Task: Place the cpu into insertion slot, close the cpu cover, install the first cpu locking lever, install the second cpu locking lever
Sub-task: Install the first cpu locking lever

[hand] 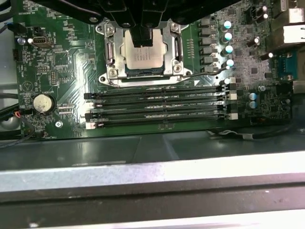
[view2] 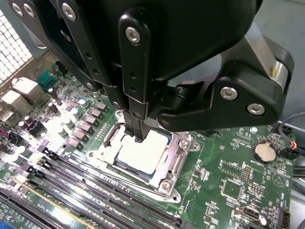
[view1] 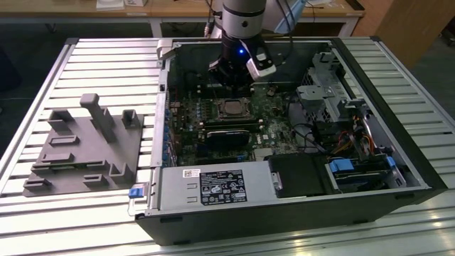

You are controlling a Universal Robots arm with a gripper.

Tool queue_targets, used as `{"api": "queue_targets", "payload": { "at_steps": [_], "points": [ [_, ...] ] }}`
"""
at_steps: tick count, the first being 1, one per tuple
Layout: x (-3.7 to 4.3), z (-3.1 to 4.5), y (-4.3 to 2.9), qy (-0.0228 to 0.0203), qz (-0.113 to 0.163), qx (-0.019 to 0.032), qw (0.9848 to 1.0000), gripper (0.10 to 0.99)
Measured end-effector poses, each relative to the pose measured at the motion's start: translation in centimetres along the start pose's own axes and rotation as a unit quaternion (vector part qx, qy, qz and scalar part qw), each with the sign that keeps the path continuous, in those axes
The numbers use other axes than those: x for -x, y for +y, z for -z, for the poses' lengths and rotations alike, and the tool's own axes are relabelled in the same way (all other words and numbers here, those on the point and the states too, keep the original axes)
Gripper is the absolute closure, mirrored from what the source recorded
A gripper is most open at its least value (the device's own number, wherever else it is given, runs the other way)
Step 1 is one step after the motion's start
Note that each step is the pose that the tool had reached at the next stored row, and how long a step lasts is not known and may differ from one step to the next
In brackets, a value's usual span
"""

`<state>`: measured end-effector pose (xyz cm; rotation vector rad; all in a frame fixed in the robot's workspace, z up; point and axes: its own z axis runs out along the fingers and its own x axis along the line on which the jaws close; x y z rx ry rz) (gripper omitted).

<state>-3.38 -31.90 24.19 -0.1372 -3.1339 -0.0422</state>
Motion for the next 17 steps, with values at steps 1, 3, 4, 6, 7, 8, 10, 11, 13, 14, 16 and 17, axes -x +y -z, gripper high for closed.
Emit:
{"api": "queue_targets", "payload": {
  "at_steps": [1,3,4,6,7,8,10,11,13,14,16,17],
  "points": [
    [-0.17,0.0,-0.02,0.0,0.0,0.0,1.0,0.98],
    [-0.56,0.0,-0.05,0.0,0.0,0.0,1.0,0.98],
    [-0.78,0.0,-0.07,0.0,0.0,0.0,1.0,0.98],
    [-1.24,0.0,-0.11,0.0,0.0,0.0,1.0,0.98],
    [-1.49,-0.01,-0.13,0.0,0.0,0.0,1.0,0.98],
    [-1.76,-0.01,-0.15,0.0,0.0,0.0,1.0,0.98],
    [-2.38,-0.01,-0.21,0.0,0.0,0.0,1.0,0.98],
    [-2.68,-0.01,-0.24,0.0,0.0,0.0,1.0,0.98],
    [-3.26,-0.01,-0.29,0.0,0.0,0.0,1.0,0.98],
    [-3.51,-0.01,-0.31,0.0,0.0,0.0,1.0,0.98],
    [-4.0,-0.02,-0.35,0.0,0.0,0.0,1.0,0.98],
    [-4.3,-0.02,-0.38,0.0,0.0,0.0,1.0,0.98]
  ]
}}
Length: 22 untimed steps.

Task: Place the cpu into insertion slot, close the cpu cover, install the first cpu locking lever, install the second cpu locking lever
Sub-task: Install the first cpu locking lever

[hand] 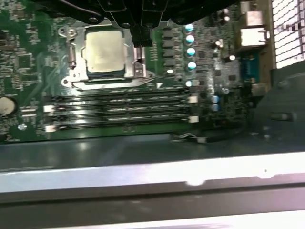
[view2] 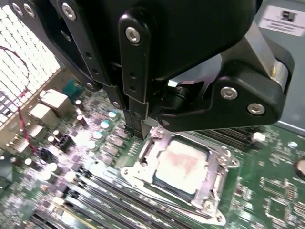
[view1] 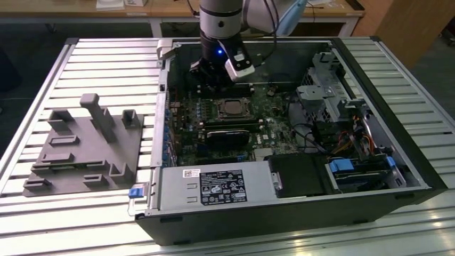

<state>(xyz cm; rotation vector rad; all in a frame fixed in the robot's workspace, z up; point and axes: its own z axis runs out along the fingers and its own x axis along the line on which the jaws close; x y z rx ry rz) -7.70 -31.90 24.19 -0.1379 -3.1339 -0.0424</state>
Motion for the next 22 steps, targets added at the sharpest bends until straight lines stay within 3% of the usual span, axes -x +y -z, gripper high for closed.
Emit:
{"api": "queue_targets", "payload": {
  "at_steps": [8,10,11,16,20,22],
  "points": [
    [-2.03,-0.02,-0.18,0.0,0.0,0.0,1.0,0.98],
    [-2.34,-0.02,-0.2,0.0003,0.0,0.0025,1.0,0.98],
    [-2.41,-0.02,-0.21,0.0008,0.0,0.0083,1.0,0.98],
    [-2.66,-0.02,-0.29,0.0047,0.0,0.0538,0.9985,0.98],
    [-2.83,-0.02,-0.34,0.0079,0.0,0.0896,0.9959,0.98],
    [-2.88,-0.01,-0.37,0.0093,0.0,0.1048,0.9945,0.98]
  ]
}}
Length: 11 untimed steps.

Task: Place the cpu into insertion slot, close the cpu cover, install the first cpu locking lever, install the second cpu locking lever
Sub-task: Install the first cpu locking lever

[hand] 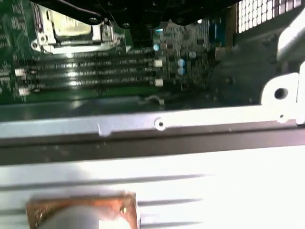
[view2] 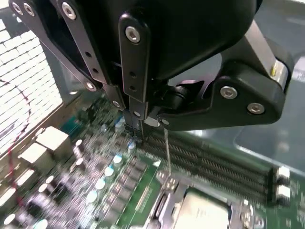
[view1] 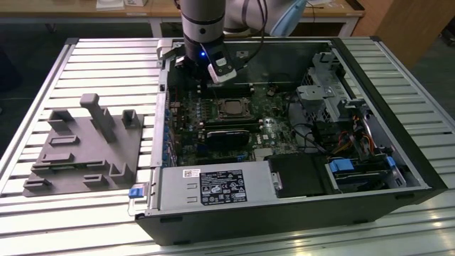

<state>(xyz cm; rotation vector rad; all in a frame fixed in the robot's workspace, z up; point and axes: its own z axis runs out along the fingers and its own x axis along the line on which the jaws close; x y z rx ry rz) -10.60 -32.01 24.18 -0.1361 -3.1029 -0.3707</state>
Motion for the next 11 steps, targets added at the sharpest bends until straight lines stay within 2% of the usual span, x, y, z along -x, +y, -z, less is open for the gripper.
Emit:
{"api": "queue_targets", "payload": {
  "at_steps": [1,6,11],
  "points": [
    [0.0,0.0,0.0,0.0002,0.0,0.0026,1.0,0.98],
    [0.15,0.0,0.01,0.0002,0.0,0.003,1.0,0.98],
    [1.38,0.0,0.12,-0.0001,-0.001,0.0028,1.0,0.98]
  ]
}}
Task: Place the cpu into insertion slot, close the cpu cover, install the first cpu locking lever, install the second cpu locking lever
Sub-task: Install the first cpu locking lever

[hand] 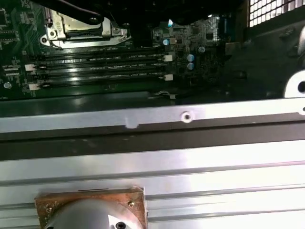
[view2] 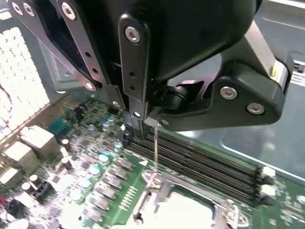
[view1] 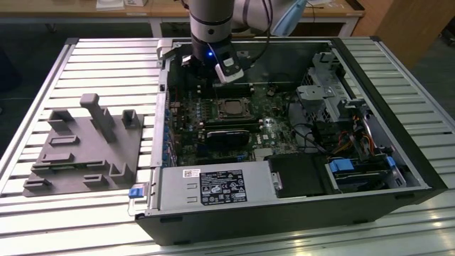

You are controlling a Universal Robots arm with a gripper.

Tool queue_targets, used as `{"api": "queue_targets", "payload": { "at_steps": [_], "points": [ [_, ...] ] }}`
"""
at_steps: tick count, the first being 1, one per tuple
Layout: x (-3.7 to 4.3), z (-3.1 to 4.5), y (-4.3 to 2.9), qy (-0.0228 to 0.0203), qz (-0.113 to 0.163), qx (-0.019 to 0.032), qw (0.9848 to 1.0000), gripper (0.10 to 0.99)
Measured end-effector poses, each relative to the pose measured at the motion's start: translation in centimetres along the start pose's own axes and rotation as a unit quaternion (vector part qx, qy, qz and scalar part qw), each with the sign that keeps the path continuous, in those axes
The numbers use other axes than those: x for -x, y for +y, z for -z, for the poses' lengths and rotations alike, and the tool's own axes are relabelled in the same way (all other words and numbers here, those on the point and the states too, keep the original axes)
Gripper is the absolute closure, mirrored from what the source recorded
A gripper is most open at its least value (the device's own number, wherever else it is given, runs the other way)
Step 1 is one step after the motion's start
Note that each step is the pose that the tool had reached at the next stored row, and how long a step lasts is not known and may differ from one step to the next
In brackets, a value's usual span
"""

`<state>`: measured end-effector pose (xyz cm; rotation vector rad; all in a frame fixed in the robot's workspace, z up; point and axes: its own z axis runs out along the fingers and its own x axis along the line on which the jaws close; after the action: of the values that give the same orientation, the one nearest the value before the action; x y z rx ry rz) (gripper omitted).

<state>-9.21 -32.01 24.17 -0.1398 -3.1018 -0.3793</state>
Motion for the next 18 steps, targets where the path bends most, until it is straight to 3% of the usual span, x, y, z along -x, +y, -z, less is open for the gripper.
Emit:
{"api": "queue_targets", "payload": {
  "at_steps": [8,13,16,18],
  "points": [
    [2.33,0.01,0.21,-0.0005,-0.001,-0.0012,1.0,0.98],
    [3.69,0.01,0.33,-0.0013,-0.003,-0.0058,1.0,0.98],
    [3.98,0.01,0.36,-0.0021,-0.004,-0.0113,0.9999,0.98],
    [3.98,-0.01,0.35,-0.0035,-0.004,-0.0112,0.9999,0.98]
  ]
}}
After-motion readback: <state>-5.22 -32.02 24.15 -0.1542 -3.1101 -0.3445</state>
